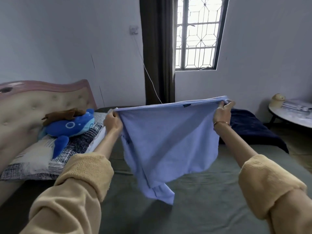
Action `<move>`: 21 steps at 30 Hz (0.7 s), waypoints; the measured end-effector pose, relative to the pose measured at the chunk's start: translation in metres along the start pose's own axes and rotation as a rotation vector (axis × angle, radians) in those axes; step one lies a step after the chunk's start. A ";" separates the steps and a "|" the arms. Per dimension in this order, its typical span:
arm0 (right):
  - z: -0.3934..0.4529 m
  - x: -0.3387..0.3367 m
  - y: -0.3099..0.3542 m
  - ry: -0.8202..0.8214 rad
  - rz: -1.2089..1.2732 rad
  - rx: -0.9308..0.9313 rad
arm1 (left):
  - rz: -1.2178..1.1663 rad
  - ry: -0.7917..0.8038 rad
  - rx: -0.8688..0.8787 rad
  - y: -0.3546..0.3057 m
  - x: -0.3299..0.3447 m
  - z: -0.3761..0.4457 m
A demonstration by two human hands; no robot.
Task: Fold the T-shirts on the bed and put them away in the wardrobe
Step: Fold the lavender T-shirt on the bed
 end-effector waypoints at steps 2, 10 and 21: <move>0.003 -0.011 -0.007 -0.049 0.011 0.047 | 0.044 -0.015 0.099 -0.006 0.003 -0.007; -0.052 -0.074 -0.123 -0.311 -0.050 0.429 | 0.384 0.196 0.088 0.076 0.030 -0.087; -0.176 -0.156 -0.328 -0.383 -0.173 0.688 | 0.722 0.648 -0.037 0.267 0.057 -0.277</move>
Point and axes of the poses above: each hand's wrist, its own z-axis towards the middle knuckle, its own x-axis out of the palm, y = z × x, the point moved 10 cm from there along z, towards the middle knuckle, and after that the axes turned 5 degrees about x, right-handed, at the moved point
